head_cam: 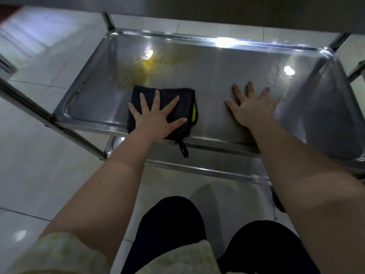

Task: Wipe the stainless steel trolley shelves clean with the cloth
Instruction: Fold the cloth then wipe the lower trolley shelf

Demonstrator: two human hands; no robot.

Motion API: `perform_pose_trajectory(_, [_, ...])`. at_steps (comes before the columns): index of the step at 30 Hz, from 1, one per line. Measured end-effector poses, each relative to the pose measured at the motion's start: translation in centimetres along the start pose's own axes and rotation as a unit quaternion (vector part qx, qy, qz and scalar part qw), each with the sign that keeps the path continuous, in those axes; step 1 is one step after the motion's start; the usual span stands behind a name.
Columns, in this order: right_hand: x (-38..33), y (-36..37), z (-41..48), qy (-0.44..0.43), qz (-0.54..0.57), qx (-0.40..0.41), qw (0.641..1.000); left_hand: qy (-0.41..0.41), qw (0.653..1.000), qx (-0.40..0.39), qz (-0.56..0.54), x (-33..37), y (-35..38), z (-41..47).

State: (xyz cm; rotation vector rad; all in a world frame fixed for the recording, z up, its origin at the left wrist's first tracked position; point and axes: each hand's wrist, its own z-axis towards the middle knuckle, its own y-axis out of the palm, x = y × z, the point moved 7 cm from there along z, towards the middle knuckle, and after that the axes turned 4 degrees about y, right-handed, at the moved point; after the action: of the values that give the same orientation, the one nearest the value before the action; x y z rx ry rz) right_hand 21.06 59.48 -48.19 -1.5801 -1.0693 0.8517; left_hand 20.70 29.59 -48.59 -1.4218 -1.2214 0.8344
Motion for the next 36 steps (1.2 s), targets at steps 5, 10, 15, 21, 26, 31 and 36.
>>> perform_pose_trajectory(5, [0.1, 0.3, -0.2, -0.005, 0.004, 0.019, 1.0, 0.061, 0.998, 0.023, 0.021, 5.4, 0.8, 1.6])
perform_pose_trajectory(10, [0.5, 0.7, 0.2, -0.006, 0.007, 0.03, 1.0, 0.042, 0.999, 0.013, 0.012, 9.4, -2.3, 12.6])
perform_pose_trajectory(15, [1.0, 1.4, 1.1, -0.007, 0.005, 0.076, 0.997, 0.044, 0.999, 0.017, 0.015, 11.8, -4.2, 20.0])
perform_pose_trajectory(21, [1.1, 1.2, 1.4, -0.002, 0.007, 0.084, 0.996, 0.093, 0.995, -0.006, 0.022, 11.0, -3.1, 16.6])
perform_pose_trajectory(26, [1.0, 1.2, 0.9, 0.0, 0.01, 0.076, 0.997, 0.123, 0.991, -0.04, 0.042, 6.6, 0.0, 7.3])
perform_pose_trajectory(31, [0.8, 0.8, 0.8, -0.003, 0.011, 0.072, 0.997, 0.09, 0.995, 0.01, 0.052, 0.4, 0.9, 0.0])
perform_pose_trajectory(36, [0.7, 0.5, 0.7, 0.022, 0.022, 0.045, 0.999, 0.067, 0.995, 0.043, 0.059, -0.6, 0.6, -1.4])
